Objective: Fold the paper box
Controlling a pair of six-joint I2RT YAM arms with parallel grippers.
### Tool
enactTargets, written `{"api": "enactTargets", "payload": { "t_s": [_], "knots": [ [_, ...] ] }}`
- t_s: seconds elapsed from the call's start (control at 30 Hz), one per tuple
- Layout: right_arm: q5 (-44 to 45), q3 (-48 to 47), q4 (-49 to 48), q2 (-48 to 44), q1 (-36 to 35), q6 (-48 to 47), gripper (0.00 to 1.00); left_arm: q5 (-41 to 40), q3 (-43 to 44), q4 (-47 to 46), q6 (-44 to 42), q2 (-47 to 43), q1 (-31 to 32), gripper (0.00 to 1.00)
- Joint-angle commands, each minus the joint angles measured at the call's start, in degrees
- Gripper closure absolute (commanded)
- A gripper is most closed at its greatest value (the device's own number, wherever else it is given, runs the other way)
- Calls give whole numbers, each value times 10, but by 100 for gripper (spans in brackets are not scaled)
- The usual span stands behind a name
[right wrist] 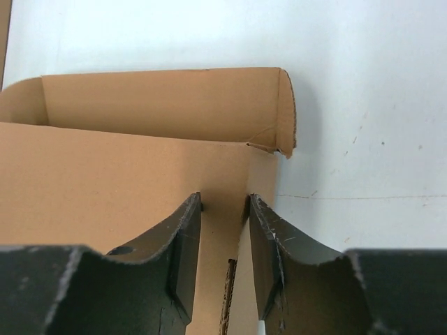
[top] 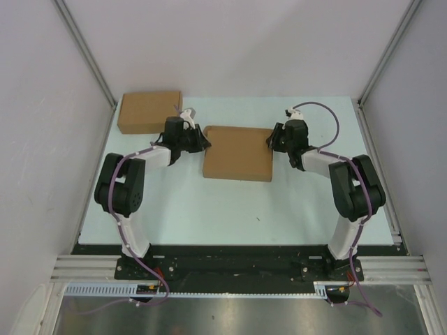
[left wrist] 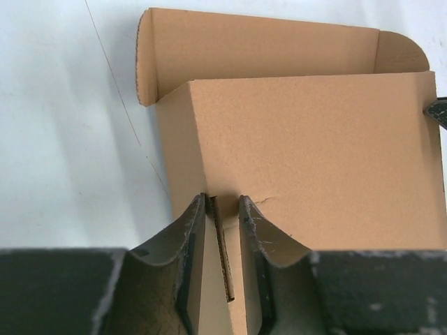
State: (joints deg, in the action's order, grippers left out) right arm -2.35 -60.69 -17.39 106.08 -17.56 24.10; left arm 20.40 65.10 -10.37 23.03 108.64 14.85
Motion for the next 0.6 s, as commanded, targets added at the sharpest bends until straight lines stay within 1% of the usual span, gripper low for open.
{"api": "enactTargets", "payload": {
  "t_s": [0.0, 0.33, 0.57],
  "knots": [
    [8, -9, -17, -56, -46, -37, 76, 29, -17, -96, -9, -78, 31, 74],
    [23, -8, -65, -105, -68, -70, 77, 0, -32, -188, -11, -127, 40, 71],
    [49, -10, -140, -112, -86, -123, 78, -26, 10, -244, -45, -95, 58, 69]
  ]
}}
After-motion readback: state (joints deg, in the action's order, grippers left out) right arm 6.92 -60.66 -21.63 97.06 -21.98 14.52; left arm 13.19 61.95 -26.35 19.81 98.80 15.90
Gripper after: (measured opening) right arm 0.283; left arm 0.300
